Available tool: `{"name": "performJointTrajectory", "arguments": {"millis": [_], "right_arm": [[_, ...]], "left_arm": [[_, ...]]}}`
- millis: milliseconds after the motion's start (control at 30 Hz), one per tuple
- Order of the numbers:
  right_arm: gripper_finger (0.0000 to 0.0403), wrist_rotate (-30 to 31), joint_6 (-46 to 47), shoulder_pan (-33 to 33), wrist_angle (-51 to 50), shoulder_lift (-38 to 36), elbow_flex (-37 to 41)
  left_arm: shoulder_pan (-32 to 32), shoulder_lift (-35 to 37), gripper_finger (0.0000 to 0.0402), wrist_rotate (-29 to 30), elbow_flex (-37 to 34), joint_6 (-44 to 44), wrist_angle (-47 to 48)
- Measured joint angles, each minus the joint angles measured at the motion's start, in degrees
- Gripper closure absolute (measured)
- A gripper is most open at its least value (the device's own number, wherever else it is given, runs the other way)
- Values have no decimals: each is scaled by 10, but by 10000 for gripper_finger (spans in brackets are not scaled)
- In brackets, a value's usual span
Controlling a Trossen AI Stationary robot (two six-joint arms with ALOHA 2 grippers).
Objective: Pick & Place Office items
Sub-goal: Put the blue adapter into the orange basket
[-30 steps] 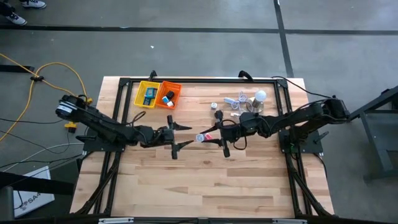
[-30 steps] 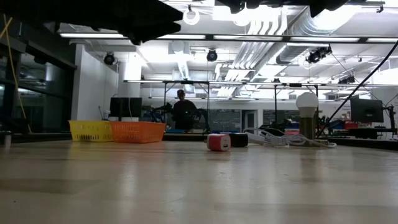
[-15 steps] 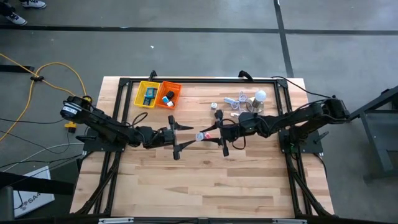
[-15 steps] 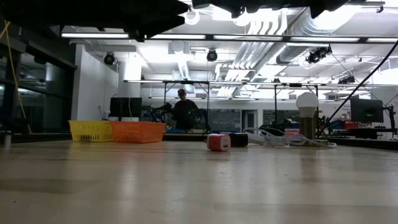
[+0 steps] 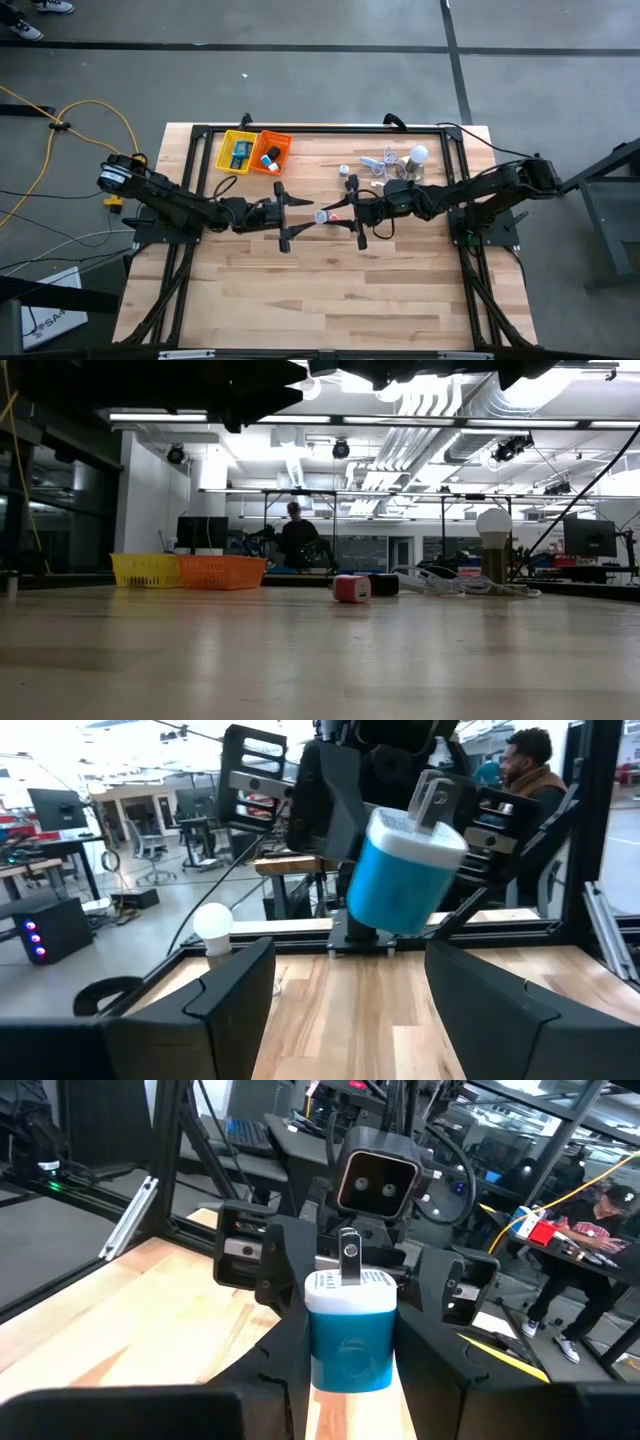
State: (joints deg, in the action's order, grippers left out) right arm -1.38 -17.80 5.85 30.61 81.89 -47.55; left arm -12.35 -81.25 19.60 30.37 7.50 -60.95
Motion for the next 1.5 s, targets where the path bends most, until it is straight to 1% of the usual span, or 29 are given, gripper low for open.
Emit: {"name": "performJointTrajectory", "arguments": {"millis": [67,300,467,733,933,1500], "right_arm": [[293,0,0,0,0,0,0],[292,12,-4,-3,0,0,0],[292,13,-3,-14,1,0,0],[292,12,-1,-17,11,0,0],[292,9,0,-17,7,0,0],[293,10,0,-17,-1,0,0]], "left_arm": [[4,0,152,-1,0,0,0],[11,0,152,-35,11,12,0],[11,-5,152,-36,23,32,0],[30,-27,152,-37,34,32,-5],[41,-44,152,-60,42,30,-27],[35,-49,152,-62,43,66,-44]]}}
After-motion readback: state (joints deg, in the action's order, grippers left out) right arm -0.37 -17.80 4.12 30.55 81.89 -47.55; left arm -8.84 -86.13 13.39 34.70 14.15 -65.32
